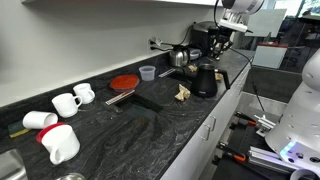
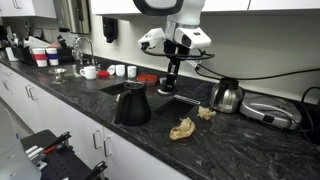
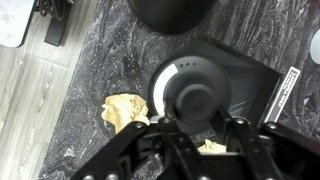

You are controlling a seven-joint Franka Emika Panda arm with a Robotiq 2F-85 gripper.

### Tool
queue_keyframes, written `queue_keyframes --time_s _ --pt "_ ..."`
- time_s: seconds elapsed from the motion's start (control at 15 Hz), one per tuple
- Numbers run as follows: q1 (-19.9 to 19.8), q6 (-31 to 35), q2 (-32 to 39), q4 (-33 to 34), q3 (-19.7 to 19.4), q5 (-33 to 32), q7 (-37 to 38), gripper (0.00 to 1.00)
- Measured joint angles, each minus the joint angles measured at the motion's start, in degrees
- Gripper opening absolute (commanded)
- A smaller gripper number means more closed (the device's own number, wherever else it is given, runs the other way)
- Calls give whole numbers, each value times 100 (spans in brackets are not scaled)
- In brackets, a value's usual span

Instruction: Close the black watering can

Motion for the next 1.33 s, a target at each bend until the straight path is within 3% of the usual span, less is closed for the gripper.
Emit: queue_keyframes --time_s 0.67,0.73,1.2,1.27,1.33 --pt "49 -72 -668 -175 579 -833 -271 15" --pt "86 -76 -736 -242 655 -846 -292 40" --pt "88 -76 -756 -276 658 -846 -269 40" --pt "88 -76 -756 -276 658 -846 -269 15" --pt "88 -76 -756 -276 658 -846 -269 15"
